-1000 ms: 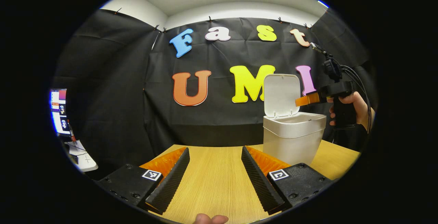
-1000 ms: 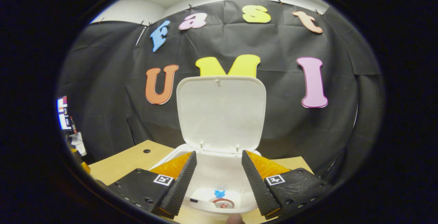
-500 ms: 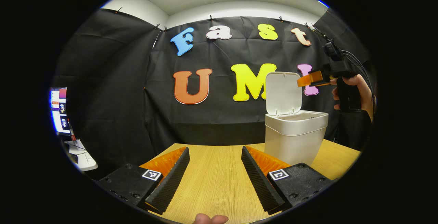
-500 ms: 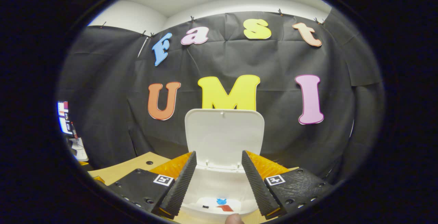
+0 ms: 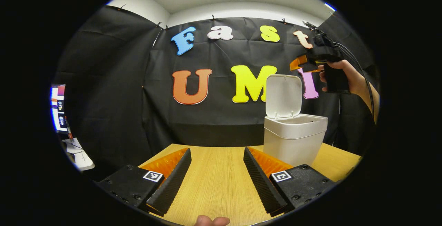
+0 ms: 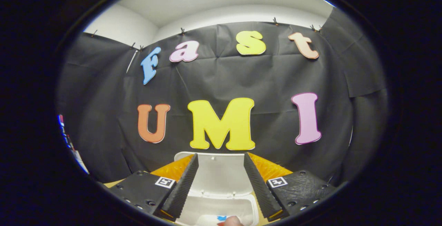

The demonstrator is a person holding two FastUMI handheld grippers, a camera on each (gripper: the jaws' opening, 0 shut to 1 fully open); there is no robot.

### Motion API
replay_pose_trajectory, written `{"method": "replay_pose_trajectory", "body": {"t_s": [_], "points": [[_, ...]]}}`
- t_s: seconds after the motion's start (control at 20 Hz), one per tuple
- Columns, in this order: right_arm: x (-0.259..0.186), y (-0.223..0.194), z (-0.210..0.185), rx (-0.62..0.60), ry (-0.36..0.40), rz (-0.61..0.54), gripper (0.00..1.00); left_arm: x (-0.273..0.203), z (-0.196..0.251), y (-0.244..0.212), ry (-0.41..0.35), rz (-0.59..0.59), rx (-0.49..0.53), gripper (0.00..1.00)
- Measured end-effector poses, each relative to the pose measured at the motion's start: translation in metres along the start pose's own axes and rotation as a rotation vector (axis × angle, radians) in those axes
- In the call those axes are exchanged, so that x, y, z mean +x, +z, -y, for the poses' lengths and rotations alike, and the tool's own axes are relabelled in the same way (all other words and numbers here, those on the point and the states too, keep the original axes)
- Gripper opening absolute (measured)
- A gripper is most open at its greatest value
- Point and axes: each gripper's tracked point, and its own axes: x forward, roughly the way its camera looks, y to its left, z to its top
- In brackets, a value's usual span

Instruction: Press the lid of the desktop garbage bin to open it, pick up the crumpled paper on the desktop and throw it into the bin, then pick up the pop can on the desktop and drop it into the bin, and finally close the garbage bin lid.

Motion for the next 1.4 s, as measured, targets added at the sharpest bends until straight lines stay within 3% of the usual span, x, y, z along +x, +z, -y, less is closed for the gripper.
{"method": "replay_pose_trajectory", "body": {"t_s": [0.15, 0.35, 0.4, 0.5, 0.6, 0.65, 0.95, 1.05, 1.1, 1.15, 1.4], "points": [[0.034, 0.01, 0.011, 0.003, -0.051, 0.011, 0.82, 0.002, -0.005, 0.004, 0.008, -0.001, -0.02, 0.98], [0.066, -0.002, 0.011, 0.004, -0.058, -0.035, 0.85, -0.001, -0.014, 0.012, 0.037, 0.016, -0.002, 0.98], [0.071, -0.003, 0.011, -0.007, -0.06, -0.039, 0.81, -0.001, -0.014, 0.014, 0.037, 0.019, 0.0, 0.98], [0.077, -0.005, 0.006, -0.008, -0.053, -0.045, 0.85, -0.001, -0.013, 0.018, 0.036, 0.024, 0.0, 1.0], [0.083, -0.008, 0.001, -0.024, -0.044, -0.049, 0.81, -0.001, -0.012, 0.016, 0.034, 0.023, -0.002, 1.0], [0.084, -0.011, -0.001, -0.03, -0.041, -0.058, 0.84, -0.001, -0.012, 0.013, 0.034, 0.017, -0.005, 0.98], [0.081, -0.021, -0.002, -0.011, -0.024, -0.098, 0.82, -0.003, -0.013, 0.015, 0.042, 0.017, 0.006, 0.98], [0.077, -0.022, -0.004, -0.015, -0.013, -0.111, 0.86, -0.005, -0.011, 0.017, 0.038, 0.024, 0.005, 0.98], [0.073, -0.023, -0.004, -0.018, -0.009, -0.113, 0.86, -0.006, -0.01, 0.017, 0.036, 0.024, 0.002, 0.89], [0.068, -0.023, -0.005, -0.018, -0.005, -0.118, 0.87, -0.006, -0.008, 0.017, 0.033, 0.025, -0.002, 0.98], [0.04, -0.031, -0.006, -0.026, 0.014, -0.116, 0.87, -0.013, 0.003, 0.018, 0.024, 0.032, 0.016, 0.98]]}}
